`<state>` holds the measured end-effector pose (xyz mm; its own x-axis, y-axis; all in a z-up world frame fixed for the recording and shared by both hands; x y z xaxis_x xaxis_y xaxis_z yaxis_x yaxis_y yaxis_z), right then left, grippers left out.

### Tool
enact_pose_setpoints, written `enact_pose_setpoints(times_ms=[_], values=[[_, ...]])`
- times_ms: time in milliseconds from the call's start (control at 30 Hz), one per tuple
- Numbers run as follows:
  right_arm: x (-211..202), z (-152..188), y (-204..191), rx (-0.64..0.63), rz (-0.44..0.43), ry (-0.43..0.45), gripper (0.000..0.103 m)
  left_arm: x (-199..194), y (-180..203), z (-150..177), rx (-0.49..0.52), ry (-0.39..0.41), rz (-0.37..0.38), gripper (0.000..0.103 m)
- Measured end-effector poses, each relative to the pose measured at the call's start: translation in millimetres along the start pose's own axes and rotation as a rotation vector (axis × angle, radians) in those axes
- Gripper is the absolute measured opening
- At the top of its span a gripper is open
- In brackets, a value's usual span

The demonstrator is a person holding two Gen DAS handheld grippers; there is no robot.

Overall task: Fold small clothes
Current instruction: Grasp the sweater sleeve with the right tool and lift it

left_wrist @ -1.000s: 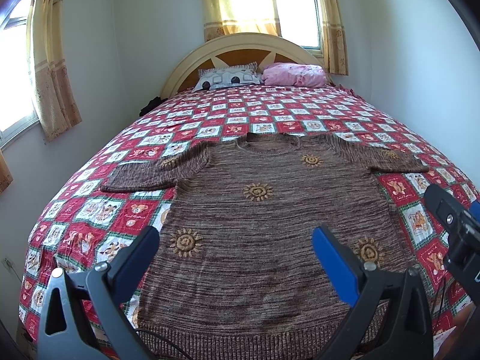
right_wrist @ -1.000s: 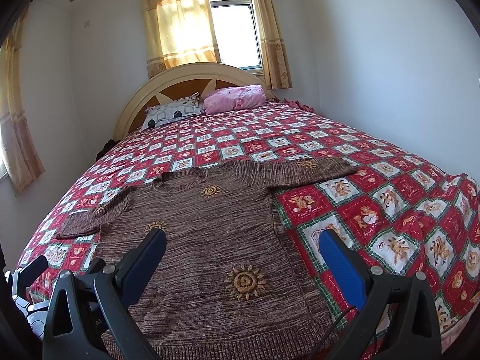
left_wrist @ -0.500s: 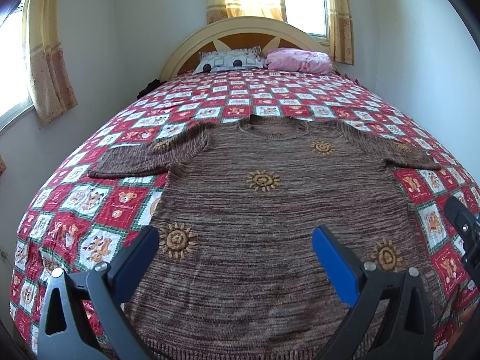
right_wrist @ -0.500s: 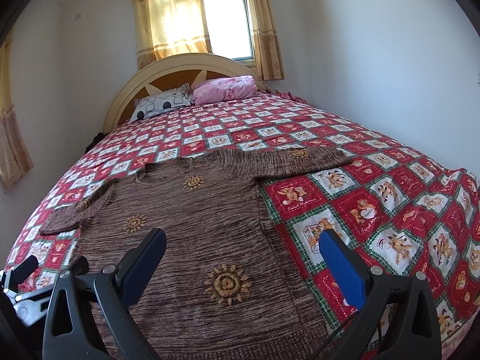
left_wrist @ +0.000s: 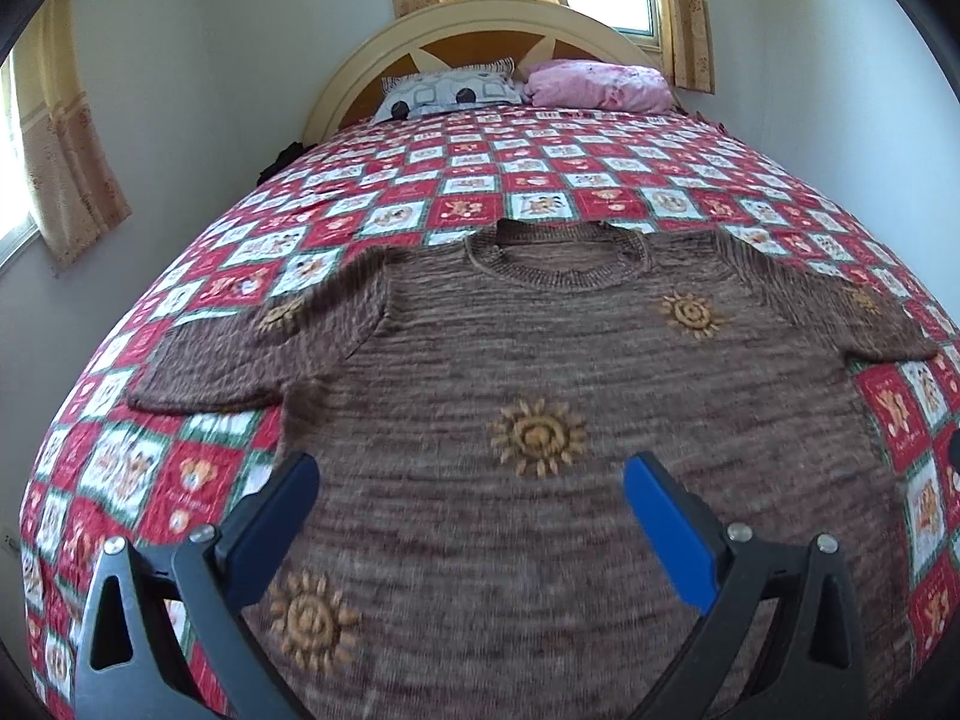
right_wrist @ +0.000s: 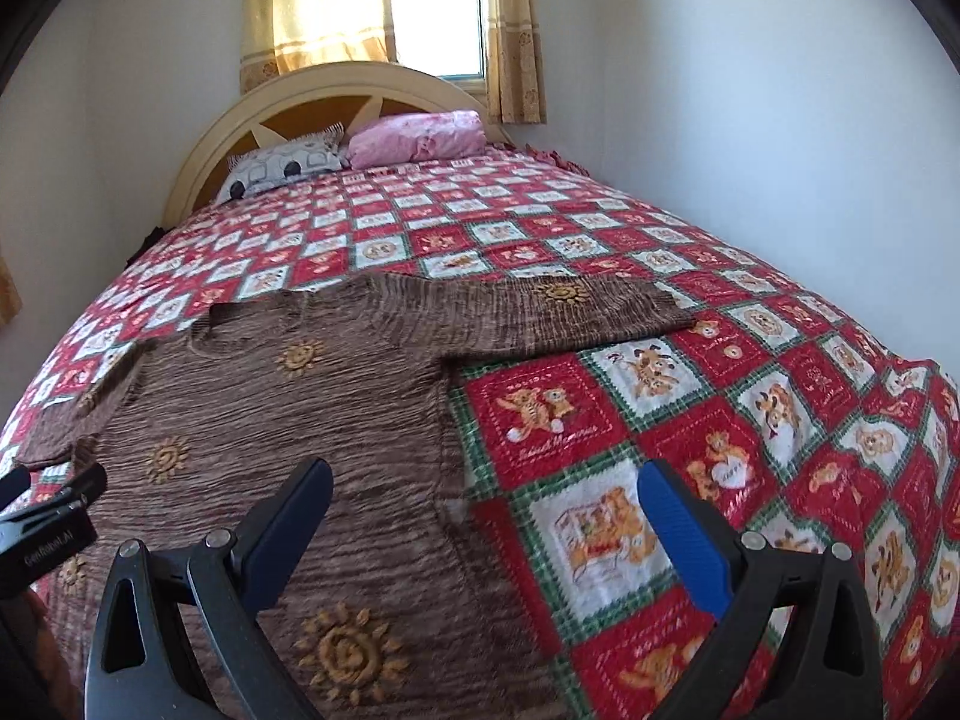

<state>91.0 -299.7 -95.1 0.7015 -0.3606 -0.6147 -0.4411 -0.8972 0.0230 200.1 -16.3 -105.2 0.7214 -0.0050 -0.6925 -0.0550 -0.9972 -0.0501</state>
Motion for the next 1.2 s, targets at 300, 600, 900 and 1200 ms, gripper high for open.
enact_pose_setpoints(times_ms=[300,600,900,1200], values=[[74,-59,96,0.210,0.013,0.028,0.083,60,-22,-37,0.030,0.054,-0.119,0.103],[183,-103,163,0.261,0.089,-0.131,0.059,106,-44,-13,-0.166,-0.101,-0.053,0.103],[240,-86,168,0.256,0.122,-0.231,0.049,114,-41,-5,-0.162,-0.139,-0.064,0.103],[243,-91,152,0.168,0.073,-0.255,0.009,116,-45,-3,-0.203,-0.149,-0.032,0.103]])
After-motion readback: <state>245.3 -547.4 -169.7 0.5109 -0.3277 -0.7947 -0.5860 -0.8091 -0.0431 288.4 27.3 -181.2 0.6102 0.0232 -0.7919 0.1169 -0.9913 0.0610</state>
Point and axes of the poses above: each gripper's, at about its wrist camera, not at the fingertips, and x roughly the way its jaws point, y to its right, z to its underside, the point moved 8 cm from there along x, roughly the way its jaws point, and after that the axes turned 4 degrees about -x, right-handed, at the moved point
